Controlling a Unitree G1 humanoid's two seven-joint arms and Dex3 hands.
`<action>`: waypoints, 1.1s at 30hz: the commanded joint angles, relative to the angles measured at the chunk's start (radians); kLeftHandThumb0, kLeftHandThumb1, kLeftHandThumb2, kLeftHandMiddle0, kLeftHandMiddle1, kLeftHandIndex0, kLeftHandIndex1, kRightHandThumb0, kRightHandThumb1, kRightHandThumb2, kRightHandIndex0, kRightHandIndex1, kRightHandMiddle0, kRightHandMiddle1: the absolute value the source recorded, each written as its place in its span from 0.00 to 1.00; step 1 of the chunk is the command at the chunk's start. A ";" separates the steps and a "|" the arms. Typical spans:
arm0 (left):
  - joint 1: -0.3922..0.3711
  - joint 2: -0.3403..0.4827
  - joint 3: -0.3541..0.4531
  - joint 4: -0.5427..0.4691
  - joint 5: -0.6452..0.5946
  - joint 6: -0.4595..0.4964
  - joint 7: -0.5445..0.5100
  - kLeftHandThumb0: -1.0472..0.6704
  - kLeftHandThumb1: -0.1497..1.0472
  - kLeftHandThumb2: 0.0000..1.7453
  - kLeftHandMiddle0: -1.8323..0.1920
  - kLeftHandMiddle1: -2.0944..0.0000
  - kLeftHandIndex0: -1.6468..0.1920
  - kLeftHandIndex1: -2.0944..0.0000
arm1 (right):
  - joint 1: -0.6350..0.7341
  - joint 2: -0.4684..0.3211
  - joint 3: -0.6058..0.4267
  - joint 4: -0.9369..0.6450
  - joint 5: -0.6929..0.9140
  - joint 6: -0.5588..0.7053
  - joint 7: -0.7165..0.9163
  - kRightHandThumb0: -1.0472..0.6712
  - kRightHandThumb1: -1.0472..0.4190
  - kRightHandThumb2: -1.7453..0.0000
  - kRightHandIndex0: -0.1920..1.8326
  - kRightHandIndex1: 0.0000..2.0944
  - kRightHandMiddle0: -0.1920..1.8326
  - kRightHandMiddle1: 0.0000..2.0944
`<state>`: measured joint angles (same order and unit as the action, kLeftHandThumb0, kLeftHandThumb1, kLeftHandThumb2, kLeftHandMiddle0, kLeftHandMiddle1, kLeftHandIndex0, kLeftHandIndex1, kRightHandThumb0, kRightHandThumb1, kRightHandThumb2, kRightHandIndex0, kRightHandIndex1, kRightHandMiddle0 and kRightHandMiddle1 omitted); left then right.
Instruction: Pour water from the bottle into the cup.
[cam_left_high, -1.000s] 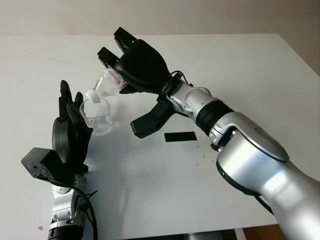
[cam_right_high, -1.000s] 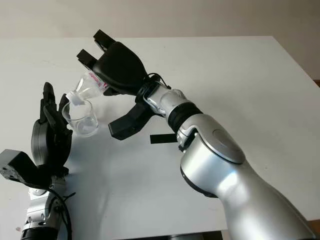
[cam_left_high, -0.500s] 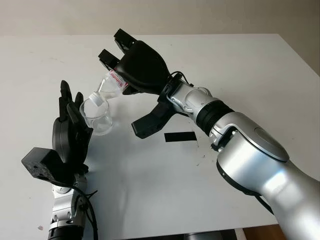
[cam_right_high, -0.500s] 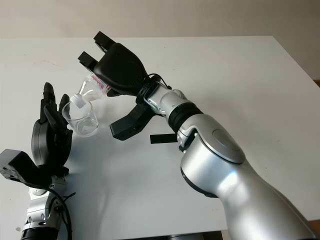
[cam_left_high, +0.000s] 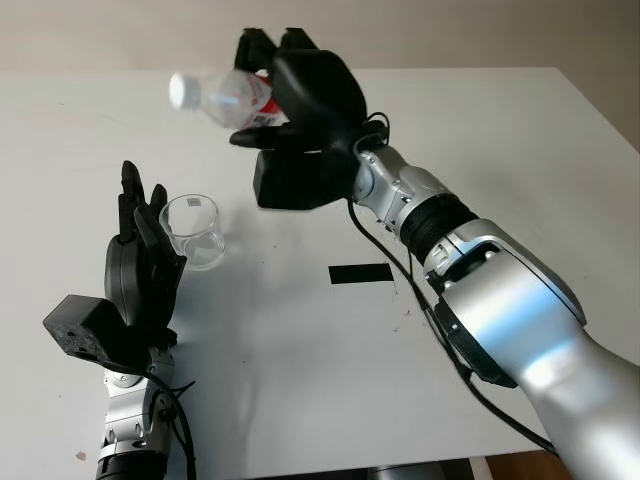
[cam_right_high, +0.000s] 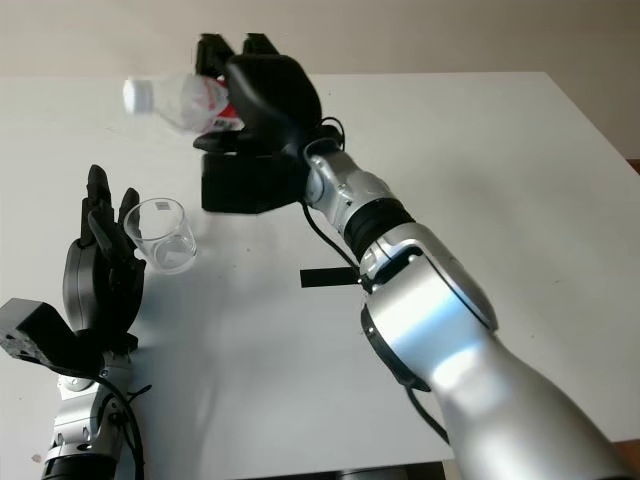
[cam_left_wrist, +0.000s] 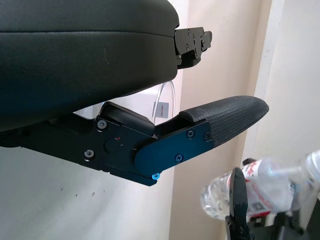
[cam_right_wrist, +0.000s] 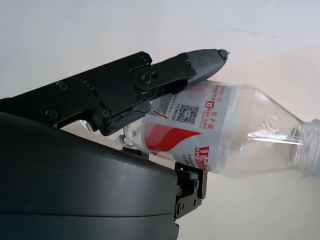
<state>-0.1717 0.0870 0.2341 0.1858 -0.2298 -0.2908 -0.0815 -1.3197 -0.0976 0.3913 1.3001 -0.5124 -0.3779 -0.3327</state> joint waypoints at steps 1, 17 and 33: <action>0.024 -0.011 -0.001 0.007 -0.004 -0.002 -0.006 0.10 1.00 0.47 1.00 0.84 0.96 1.00 | 0.039 -0.011 -0.055 -0.032 0.056 -0.020 0.045 0.40 0.00 0.87 0.59 1.00 0.43 1.00; 0.031 -0.008 -0.001 -0.004 -0.004 0.017 -0.012 0.10 1.00 0.47 1.00 0.85 0.97 1.00 | 0.302 -0.081 -0.316 -0.181 0.386 0.002 0.504 0.40 0.00 0.79 0.60 1.00 0.45 1.00; 0.035 -0.001 0.009 -0.024 -0.014 0.032 -0.018 0.09 1.00 0.47 1.00 0.84 0.97 1.00 | 0.566 -0.120 -0.372 -0.592 0.490 0.139 0.651 0.37 0.00 0.79 0.55 1.00 0.35 1.00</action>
<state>-0.1530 0.0877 0.2402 0.1694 -0.2362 -0.2624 -0.0950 -0.7703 -0.2096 0.0278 0.7594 -0.0294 -0.2508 0.3159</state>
